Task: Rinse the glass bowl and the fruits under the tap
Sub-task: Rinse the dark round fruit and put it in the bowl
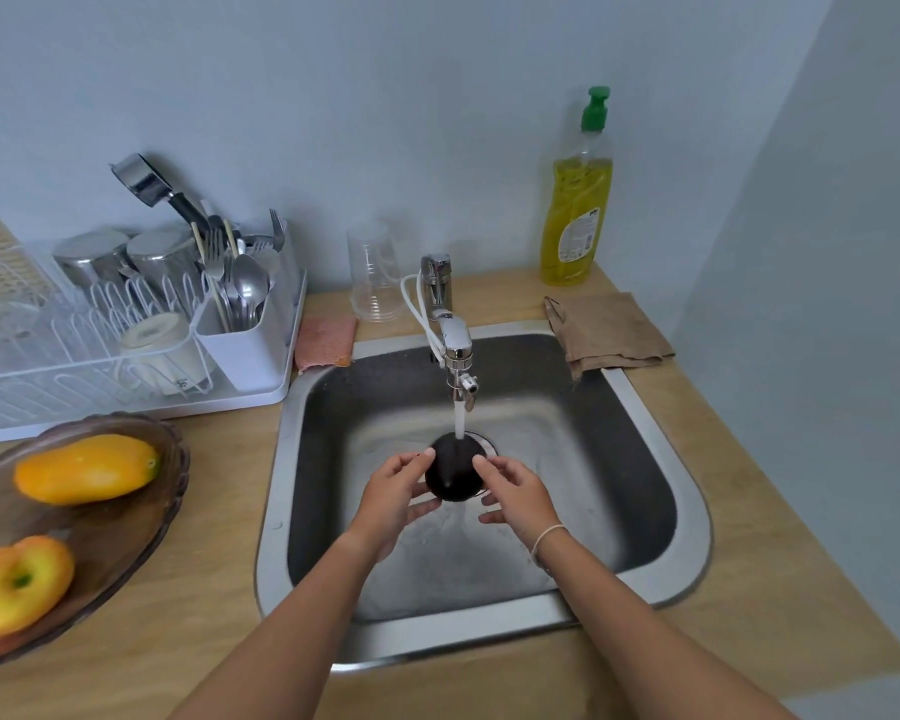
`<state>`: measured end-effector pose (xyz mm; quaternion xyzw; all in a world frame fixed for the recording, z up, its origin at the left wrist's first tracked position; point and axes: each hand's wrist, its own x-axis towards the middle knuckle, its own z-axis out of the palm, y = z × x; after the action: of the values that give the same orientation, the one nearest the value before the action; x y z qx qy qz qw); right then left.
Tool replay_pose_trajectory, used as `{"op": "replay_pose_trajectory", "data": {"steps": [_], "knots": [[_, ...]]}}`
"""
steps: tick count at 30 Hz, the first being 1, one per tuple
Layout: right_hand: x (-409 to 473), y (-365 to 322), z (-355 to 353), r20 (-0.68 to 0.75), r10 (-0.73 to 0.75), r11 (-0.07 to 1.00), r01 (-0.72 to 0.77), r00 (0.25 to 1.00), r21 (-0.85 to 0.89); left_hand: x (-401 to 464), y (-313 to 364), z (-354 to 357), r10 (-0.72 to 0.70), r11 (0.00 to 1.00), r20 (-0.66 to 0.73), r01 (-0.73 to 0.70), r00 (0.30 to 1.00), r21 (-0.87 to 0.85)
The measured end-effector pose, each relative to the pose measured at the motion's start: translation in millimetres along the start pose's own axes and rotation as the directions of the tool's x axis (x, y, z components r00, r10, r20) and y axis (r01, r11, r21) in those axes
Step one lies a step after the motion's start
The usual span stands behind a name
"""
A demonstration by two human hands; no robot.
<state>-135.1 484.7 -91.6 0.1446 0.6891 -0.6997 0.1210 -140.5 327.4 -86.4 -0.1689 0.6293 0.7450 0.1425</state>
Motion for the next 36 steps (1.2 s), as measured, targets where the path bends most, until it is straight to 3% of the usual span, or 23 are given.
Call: {"op": "replay_pose_trajectory", "data": {"steps": [2,5,7,11,18,21,29,34,36], "knots": [[2,0,1,-0.018,0.022,1.0,-0.022,1.0,-0.006,1,2,1,0.007,0.999,0.013,-0.007,1.0,-0.038],[3,-2,1,0.004,0.073,0.987,-0.072,0.997,0.143,0,3,2,-0.016,0.999,0.033,0.017,0.999,-0.029],[4,-3,0,0.036,0.055,0.971,-0.062,0.998,0.231,-1,4,5,-0.027,1.0,0.033,0.026,0.999,0.005],[3,-5,-1,0.053,0.009,0.97,-0.022,0.999,0.242,-1,2,8,-0.039,0.999,0.002,0.039,0.999,-0.009],[-4,-5,-3,0.038,0.17,0.985,-0.168,0.985,-0.048,-1,2,6,-0.025,0.999,-0.012,0.025,1.0,-0.046],[-4,-5,-3,0.025,0.21,0.976,-0.208,0.977,-0.067,-4,2,8,-0.048,0.998,0.029,0.049,0.998,-0.05],[2,-5,-3,0.066,0.083,0.968,-0.096,0.994,0.232,-7,3,14,-0.098,0.991,0.04,0.101,0.994,-0.088],[1,-5,-5,0.143,-0.05,0.994,0.035,0.988,0.104,-6,1,14,-0.109,0.987,0.024,0.111,0.994,-0.118],[1,-6,-5,0.162,-0.051,0.99,0.028,0.985,0.14,-7,1,13,-0.083,0.99,0.013,0.083,0.997,-0.112]]}}
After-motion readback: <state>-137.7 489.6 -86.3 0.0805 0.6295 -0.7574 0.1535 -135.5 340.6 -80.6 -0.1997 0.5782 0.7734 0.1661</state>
